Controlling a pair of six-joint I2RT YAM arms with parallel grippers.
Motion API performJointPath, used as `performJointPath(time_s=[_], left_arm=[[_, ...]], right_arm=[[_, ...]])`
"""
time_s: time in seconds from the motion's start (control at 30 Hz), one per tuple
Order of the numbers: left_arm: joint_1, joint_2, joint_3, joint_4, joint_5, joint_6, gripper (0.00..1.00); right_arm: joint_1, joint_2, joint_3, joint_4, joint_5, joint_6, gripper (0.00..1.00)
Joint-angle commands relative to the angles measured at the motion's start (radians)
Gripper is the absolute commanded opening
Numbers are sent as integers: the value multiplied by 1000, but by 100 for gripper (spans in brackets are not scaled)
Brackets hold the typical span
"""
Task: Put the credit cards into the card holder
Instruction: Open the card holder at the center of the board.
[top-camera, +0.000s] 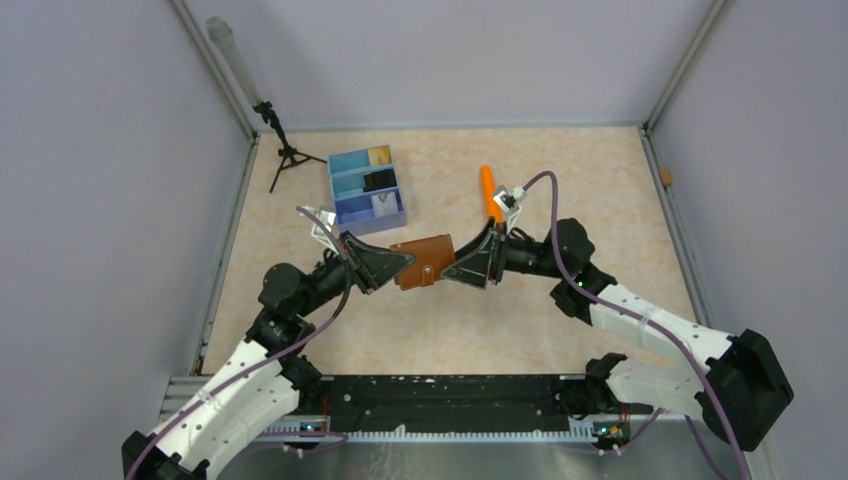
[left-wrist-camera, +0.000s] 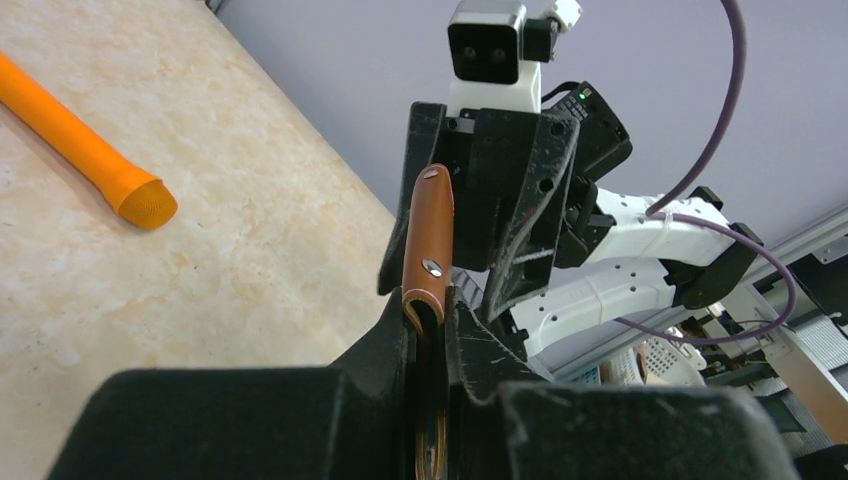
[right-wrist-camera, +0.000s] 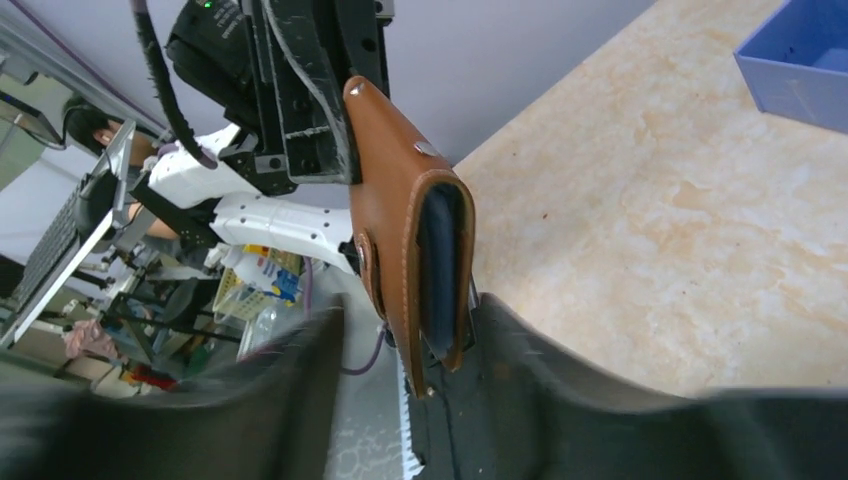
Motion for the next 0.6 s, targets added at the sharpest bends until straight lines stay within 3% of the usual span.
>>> performJointPath(time_s=[0.0,0.1,0.13,0.2,0.23,0.3,0.47,0.57], left_arm=[[-1,0,-17,74,34,-23,0],[-2,16,-7,43,55,-13,3],[-2,22,7,3,60,11,18],[-2,33,61,-127,67,83,60],[-2,40,102,-212,63,140,76],[-1,58,223,-471,33,266,96],[-1,165,471,-833,-68,532,99],[-3,262,561,-926,20,620,99]], right_arm=[[10,17,11,143,-27,48,37],[10,20,39,45,-10,4,6],[10,18,56,-15,5,-29,0],[8,6,97,-167,45,-101,0],[8,-1,119,-247,61,-143,0],[7,-22,163,-391,71,-221,0],[7,-53,221,-656,-7,-365,0],[8,-47,238,-698,-116,-396,0]])
